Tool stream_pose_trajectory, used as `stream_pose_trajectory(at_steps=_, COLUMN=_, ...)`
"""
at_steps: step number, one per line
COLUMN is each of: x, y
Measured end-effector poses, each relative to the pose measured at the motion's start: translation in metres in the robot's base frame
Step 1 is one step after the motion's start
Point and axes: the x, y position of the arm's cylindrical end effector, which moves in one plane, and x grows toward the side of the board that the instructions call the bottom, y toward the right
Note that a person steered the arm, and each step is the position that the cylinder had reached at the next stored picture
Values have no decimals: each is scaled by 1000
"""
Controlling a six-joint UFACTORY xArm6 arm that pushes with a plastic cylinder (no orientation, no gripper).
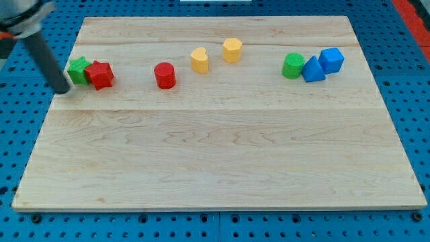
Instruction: Move green star above green circle
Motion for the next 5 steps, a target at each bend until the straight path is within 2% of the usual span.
stream_pose_trajectory(at_steps=1, x=-53, y=6)
stream_pose_trajectory(at_steps=2, x=-84, y=14)
stream_pose_trajectory(at_steps=3, x=-97, y=-13)
stream_pose_trajectory(at_steps=4, x=-129, y=43)
stream_pose_trajectory(at_steps=5, x=-141, y=114)
